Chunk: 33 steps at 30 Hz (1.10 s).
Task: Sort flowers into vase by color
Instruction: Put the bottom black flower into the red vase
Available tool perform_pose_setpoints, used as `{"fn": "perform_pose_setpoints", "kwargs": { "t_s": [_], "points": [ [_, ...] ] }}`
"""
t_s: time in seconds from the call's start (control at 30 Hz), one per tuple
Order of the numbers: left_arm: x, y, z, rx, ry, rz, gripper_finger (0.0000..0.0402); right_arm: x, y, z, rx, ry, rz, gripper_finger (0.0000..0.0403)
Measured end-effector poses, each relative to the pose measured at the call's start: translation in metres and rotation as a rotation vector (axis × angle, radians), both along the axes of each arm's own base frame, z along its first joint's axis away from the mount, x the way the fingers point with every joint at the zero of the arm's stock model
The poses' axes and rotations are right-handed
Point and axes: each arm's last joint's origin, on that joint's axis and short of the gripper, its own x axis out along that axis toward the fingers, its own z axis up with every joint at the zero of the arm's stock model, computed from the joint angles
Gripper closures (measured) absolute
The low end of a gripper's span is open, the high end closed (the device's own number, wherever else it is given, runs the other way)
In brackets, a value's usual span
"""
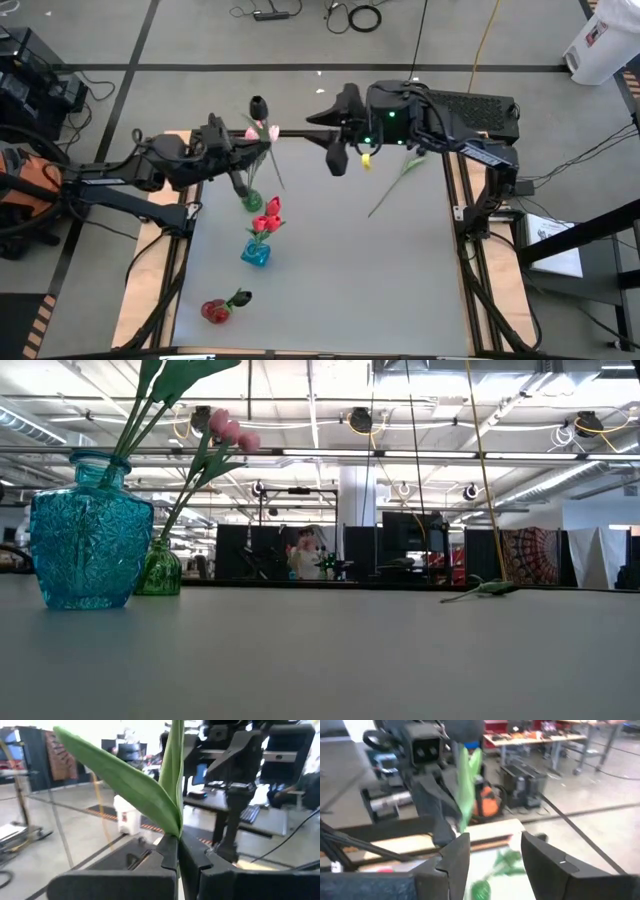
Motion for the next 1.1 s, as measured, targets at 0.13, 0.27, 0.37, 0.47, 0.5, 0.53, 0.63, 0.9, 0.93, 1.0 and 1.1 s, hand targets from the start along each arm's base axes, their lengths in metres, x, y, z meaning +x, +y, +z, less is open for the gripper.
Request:
{"fn": "perform_pose_setpoints", "kwargs": {
  "t_s": [0.13,0.27,0.37,0.47,0.5,0.53,0.63,0.9,0.93,1.0,1.1],
  "points": [
    [-0.021,0.001,0.004,0.014,0.009,0.029,0.0400,-0.014,0.000,0.000,-0.013,0.078,-0.060,0.0234],
    [-0.044,0.002,0.008,0.014,-0.005,0.041,0.0400,-0.022,-0.001,-0.004,-0.019,0.149,-0.120,0.0234],
    [-0.059,0.002,0.010,0.012,-0.010,0.038,0.0400,-0.024,-0.001,-0.008,-0.004,0.191,-0.148,0.0234],
    [-0.072,0.001,0.009,0.012,0.004,-0.017,0.0400,-0.025,-0.001,-0.012,0.019,0.225,-0.157,0.0234],
    [-0.075,0.001,0.009,-0.001,0.004,-0.040,0.0400,-0.026,-0.001,-0.013,0.027,0.236,-0.160,0.0234],
    [-0.079,0.000,0.008,-0.016,0.007,-0.063,0.0400,-0.026,-0.001,-0.014,0.034,0.246,-0.163,0.0234],
    [-0.089,-0.002,0.004,-0.056,0.034,-0.142,0.0400,-0.028,-0.001,-0.016,0.046,0.271,-0.168,0.0234],
    [-0.107,-0.010,-0.012,-0.185,0.180,-0.437,0.0400,-0.029,-0.001,-0.019,0.070,0.293,-0.169,0.0234],
    [-0.109,-0.011,-0.013,-0.190,0.190,-0.477,0.0400,-0.028,-0.001,-0.018,0.070,0.290,-0.168,0.0234],
    [-0.113,-0.013,-0.015,-0.184,0.207,-0.552,0.0400,-0.028,-0.001,-0.017,0.078,0.276,-0.170,0.0234],
    [-0.123,-0.016,-0.015,-0.164,0.211,-0.659,0.0400,-0.026,-0.001,-0.015,0.154,0.225,-0.197,0.0234]
  ]
}}
